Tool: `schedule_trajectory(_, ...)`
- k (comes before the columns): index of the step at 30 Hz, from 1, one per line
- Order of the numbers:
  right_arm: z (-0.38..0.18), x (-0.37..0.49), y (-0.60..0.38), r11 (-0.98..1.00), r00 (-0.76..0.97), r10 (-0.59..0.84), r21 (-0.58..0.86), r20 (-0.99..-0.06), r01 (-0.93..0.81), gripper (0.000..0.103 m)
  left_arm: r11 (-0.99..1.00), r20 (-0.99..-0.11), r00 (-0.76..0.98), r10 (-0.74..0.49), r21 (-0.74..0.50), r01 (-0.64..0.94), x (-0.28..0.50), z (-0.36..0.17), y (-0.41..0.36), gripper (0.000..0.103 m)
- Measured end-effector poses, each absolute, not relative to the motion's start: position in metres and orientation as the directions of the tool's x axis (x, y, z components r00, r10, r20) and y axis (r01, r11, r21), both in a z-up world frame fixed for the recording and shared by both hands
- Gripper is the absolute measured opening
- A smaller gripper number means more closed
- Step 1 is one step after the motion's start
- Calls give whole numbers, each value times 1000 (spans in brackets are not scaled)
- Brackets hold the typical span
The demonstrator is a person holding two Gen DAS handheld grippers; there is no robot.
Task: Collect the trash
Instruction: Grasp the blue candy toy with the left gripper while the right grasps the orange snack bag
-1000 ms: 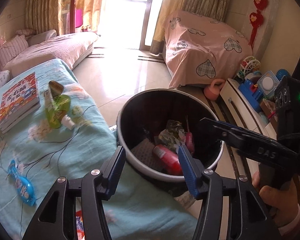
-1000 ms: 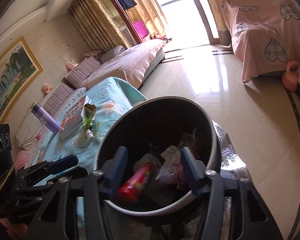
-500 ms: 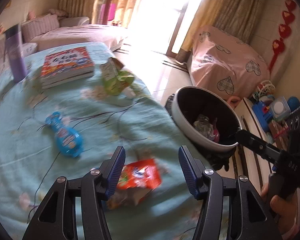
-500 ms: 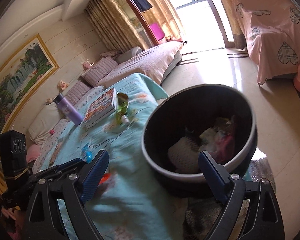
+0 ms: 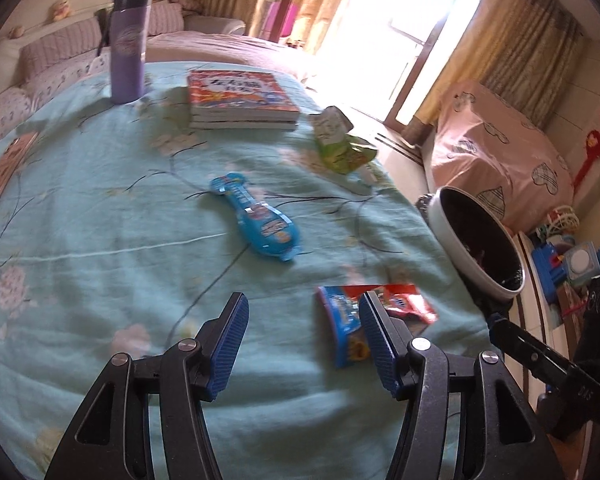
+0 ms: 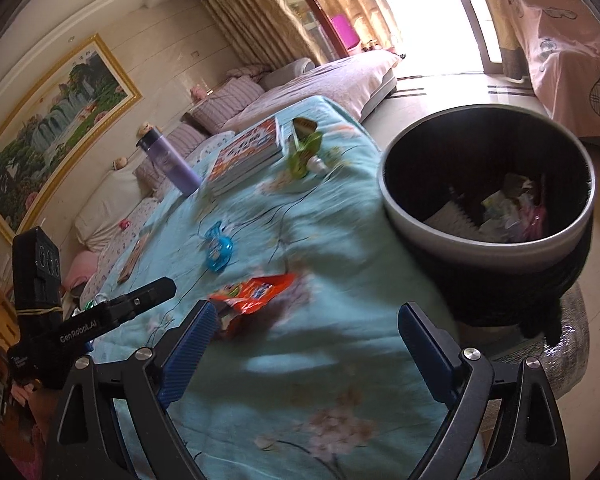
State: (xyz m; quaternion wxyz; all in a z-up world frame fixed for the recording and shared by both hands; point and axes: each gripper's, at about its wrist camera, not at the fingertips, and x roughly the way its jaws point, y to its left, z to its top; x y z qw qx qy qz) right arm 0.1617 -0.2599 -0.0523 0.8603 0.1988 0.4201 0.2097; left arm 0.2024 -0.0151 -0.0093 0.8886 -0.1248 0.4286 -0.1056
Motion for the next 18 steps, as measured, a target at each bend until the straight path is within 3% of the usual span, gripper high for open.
schedule_trajectory(18, -66, 182, -218, 802, 496, 584, 552, -643, -227, 92, 943, -754, 594, -281, -331, 26, 245, -25, -1, 61)
